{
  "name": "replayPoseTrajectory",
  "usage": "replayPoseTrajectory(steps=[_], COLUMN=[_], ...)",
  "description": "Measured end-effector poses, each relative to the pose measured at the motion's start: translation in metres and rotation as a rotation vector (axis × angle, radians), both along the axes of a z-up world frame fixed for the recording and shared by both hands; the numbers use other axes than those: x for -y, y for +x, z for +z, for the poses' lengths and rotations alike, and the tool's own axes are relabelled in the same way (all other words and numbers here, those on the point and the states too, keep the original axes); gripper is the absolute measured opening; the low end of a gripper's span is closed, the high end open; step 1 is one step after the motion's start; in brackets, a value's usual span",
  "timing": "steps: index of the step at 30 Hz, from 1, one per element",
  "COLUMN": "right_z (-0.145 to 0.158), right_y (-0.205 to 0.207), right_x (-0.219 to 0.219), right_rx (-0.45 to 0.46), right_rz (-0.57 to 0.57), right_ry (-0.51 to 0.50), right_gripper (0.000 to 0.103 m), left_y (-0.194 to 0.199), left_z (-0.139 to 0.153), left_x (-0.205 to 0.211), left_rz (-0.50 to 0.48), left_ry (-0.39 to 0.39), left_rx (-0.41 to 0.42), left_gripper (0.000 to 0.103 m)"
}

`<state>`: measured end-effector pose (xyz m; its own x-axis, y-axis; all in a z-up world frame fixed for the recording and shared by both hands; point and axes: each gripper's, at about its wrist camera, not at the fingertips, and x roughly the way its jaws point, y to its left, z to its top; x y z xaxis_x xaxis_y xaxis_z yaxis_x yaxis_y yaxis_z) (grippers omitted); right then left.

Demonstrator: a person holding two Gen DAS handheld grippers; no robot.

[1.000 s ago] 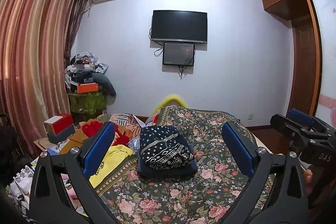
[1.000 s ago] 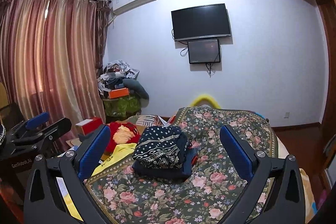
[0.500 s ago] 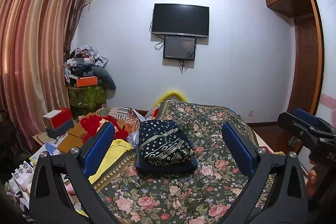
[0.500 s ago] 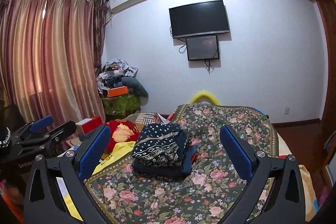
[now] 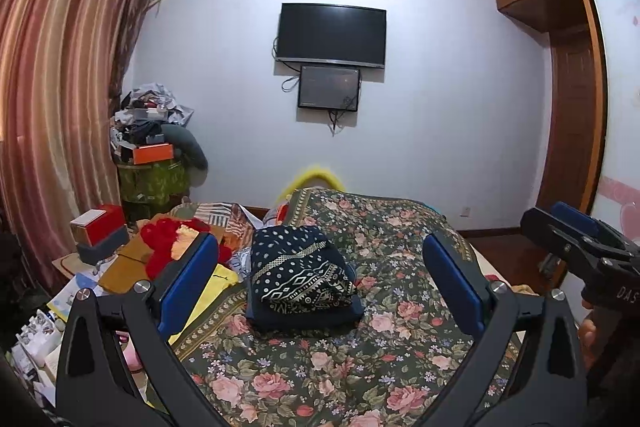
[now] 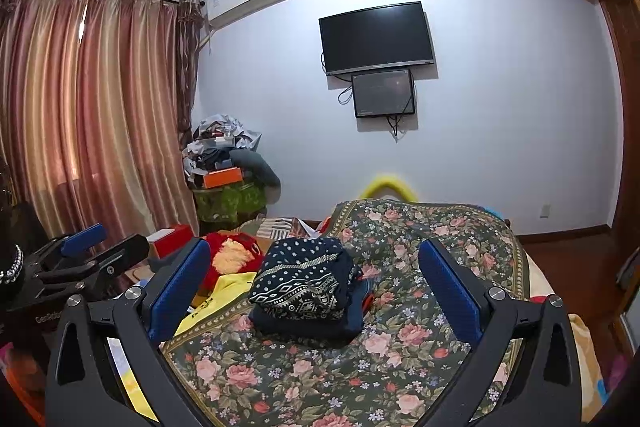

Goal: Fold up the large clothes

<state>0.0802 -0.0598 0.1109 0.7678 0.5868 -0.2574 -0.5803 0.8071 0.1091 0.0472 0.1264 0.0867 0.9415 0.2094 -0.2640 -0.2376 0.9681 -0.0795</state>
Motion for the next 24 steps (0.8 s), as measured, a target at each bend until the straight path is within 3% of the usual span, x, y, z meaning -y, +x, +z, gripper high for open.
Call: replayPoseTrajectory(steps=[24], right_z=[-0.0045], right_y=[0.0071], right_x=[0.0008], right_rx=[-0.026], right_rz=[-0.023], right_ry=[-0.006], right_gripper=[0.103], left_y=[0.0032], left_z=[-0.0014], left_x=[0.0032], left_rz=[-0.058], left_ry=[-0.031], left_rx=[-0.006], left_gripper=[0.102])
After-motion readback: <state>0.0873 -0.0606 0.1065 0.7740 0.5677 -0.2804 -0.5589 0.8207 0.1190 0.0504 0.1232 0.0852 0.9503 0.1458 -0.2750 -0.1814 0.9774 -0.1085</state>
